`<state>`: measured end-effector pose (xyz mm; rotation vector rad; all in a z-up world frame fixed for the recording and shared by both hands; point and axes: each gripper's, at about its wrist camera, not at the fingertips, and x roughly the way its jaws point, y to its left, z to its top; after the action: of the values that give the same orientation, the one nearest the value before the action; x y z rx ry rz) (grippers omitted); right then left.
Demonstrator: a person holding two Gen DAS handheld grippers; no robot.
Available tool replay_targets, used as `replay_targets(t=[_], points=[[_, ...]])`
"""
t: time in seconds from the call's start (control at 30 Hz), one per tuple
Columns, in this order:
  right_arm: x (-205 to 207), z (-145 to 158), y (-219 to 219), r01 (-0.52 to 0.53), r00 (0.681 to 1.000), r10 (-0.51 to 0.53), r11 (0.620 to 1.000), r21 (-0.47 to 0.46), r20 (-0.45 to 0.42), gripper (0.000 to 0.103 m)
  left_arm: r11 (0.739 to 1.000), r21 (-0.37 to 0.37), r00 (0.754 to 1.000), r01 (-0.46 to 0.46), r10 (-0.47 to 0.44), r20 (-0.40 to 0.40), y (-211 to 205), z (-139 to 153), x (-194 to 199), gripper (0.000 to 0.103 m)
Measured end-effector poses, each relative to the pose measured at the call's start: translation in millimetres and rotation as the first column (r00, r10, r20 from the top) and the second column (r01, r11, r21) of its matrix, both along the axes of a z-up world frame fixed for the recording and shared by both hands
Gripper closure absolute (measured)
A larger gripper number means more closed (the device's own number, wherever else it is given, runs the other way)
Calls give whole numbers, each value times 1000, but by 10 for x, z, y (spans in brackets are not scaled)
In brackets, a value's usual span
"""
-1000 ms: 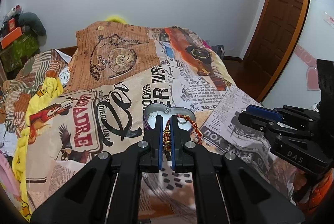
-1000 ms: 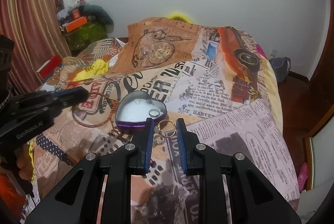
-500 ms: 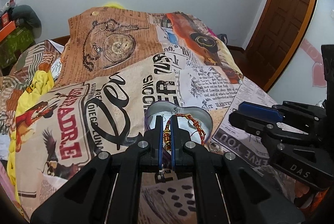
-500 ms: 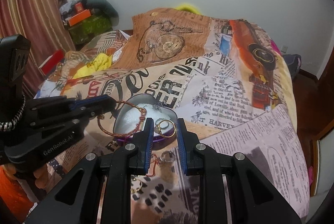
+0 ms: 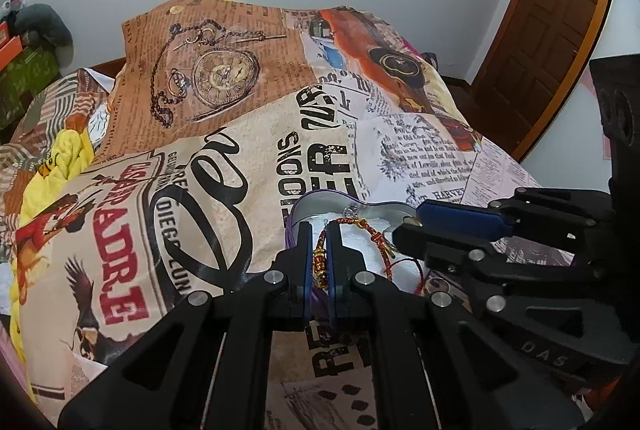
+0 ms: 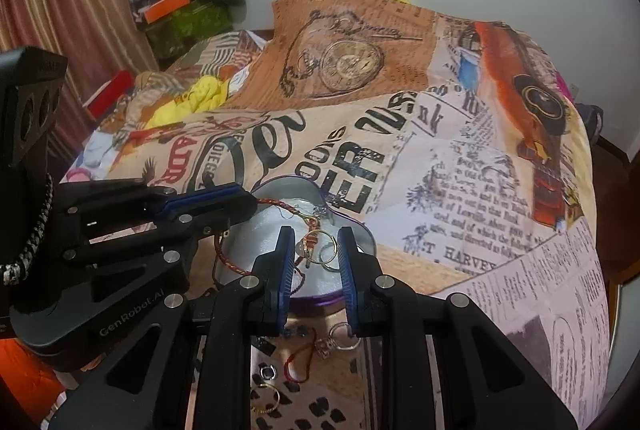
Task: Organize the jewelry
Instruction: 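Carry bracelet and ring over the tin and open both tools, then lift both tools away from the tin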
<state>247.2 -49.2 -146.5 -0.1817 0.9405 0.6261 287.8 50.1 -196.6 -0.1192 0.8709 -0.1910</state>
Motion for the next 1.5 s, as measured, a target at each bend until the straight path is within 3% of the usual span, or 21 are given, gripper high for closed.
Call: replay_targets(t=[0.4,0.73,0.8,0.93,1.2,1.4,1.5], points=[[52,-102,66,-29,999,29,999,-26,-29,83,1000,-18,1000,-3,3,-9,42,-20,16,98],[9,-51,86,-41,999,41,998,-37,-1,83,1000,-9,1000,-14,14,7,63,87,-55,98],[-11,-35,100,-42,999,42,998,-45,3,81,1000,-11,1000,-18,18,14,70,130,-79,98],[-53,26,93,-30,999,31,998,-51,30,65,1000,-11,999,-20,20,26,76,215,-136,95],[-169,218,9,-8,997,11,999,-48,72,65,1000,-2,998,-23,23,57,55,431,-286,94],[-293,368,-94,14,994,-9,999,-44,106,65,1000,8,996,-28,27,83,21,572,-434,78],[-361,434,-151,26,993,-21,999,-40,118,65,1000,13,995,-28,26,94,-1,644,-522,76]])
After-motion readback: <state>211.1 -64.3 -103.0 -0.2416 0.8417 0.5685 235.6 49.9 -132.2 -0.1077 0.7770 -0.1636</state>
